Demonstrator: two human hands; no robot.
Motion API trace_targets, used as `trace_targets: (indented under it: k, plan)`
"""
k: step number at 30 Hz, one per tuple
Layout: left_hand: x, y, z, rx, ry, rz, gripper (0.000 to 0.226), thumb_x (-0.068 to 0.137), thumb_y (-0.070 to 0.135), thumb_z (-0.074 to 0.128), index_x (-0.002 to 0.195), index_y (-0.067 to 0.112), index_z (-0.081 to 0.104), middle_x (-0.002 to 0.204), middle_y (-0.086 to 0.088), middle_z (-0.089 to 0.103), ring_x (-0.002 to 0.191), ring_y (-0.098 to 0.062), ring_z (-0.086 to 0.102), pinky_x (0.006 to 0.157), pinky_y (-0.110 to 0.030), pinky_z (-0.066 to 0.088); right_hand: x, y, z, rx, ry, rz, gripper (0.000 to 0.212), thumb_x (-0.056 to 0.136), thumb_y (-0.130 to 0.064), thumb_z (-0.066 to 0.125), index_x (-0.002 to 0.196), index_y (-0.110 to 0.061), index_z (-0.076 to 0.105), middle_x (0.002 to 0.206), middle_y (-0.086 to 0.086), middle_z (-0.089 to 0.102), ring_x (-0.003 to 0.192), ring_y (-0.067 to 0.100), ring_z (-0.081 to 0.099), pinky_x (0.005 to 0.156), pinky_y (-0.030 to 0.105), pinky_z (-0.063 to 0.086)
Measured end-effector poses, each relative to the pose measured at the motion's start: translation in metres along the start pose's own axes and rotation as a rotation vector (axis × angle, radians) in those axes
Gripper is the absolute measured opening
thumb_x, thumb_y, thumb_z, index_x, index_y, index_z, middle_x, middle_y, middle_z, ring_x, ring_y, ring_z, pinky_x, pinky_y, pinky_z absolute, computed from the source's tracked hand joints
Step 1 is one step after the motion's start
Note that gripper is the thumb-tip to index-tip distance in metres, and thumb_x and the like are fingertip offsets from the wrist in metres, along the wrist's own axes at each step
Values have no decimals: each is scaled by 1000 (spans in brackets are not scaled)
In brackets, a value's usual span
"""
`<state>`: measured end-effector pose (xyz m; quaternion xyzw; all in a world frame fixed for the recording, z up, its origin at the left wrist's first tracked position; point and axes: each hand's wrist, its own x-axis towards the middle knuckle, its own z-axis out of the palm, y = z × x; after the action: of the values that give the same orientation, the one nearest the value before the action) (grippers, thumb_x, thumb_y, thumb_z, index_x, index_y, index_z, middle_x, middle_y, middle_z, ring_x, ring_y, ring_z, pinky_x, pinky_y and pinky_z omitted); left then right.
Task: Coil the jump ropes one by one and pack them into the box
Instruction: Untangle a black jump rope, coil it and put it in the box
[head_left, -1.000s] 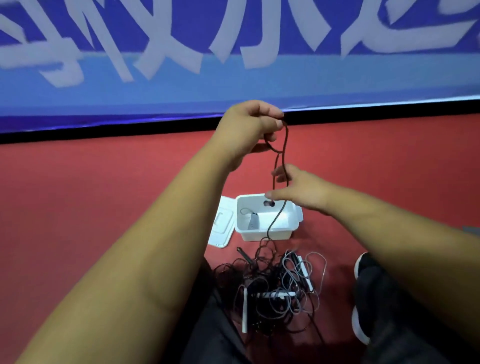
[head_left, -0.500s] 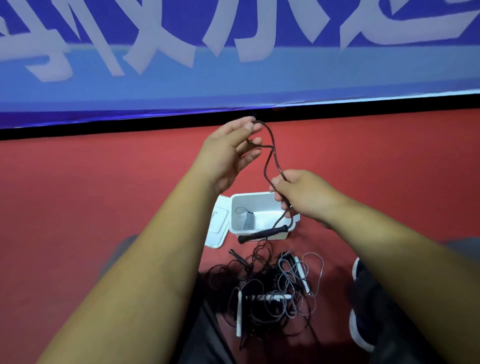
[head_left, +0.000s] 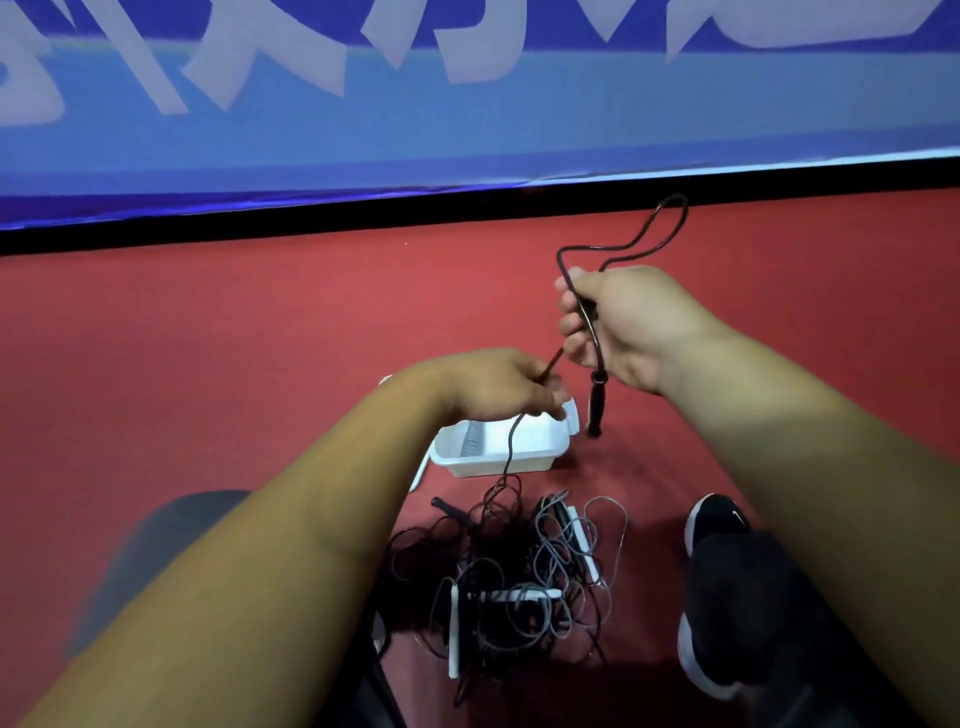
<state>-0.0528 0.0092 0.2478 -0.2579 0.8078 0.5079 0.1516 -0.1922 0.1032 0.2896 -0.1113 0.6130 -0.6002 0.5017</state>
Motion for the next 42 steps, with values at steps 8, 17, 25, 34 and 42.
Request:
trace_targets:
  k: [8,17,25,34,42]
  plan:
    - [0,19,-18,-457,150,-38,25,112,22,49,115,8,70,95,-6,78,73,-14,72,61,-25,59,0,-5,-25,-305,194,-48,28,107,-43,58,109,-17,68,116,0,75,89,22,81,37,20,24]
    - [7,28,-22,-997,267,-170,31,112,29,44,99,12,66,59,8,53,41,-2,40,41,-15,42,-4,3,-43,-415,41,120,37,97,-42,71,103,-5,75,73,-3,49,44,8,30,33,20,16]
    - [8,27,-13,-797,181,-153,27,102,20,58,127,17,65,55,5,25,48,-11,18,42,-21,20,-10,-3,-38,-96,115,-75,21,92,6,43,99,-6,59,78,3,40,46,9,25,38,22,13]
    - [14,24,-7,-575,402,59,17,104,30,63,96,19,74,59,2,43,47,-11,30,46,-21,26,-6,0,-34,-335,81,-127,28,86,8,44,97,-6,65,93,16,55,50,13,38,40,25,31]
    - [9,29,-25,-864,510,120,18,106,34,61,96,20,68,62,4,39,48,-10,24,49,-22,23,-10,4,-39,-765,2,-164,21,86,-21,63,82,-18,83,88,-9,81,98,16,72,94,36,52]
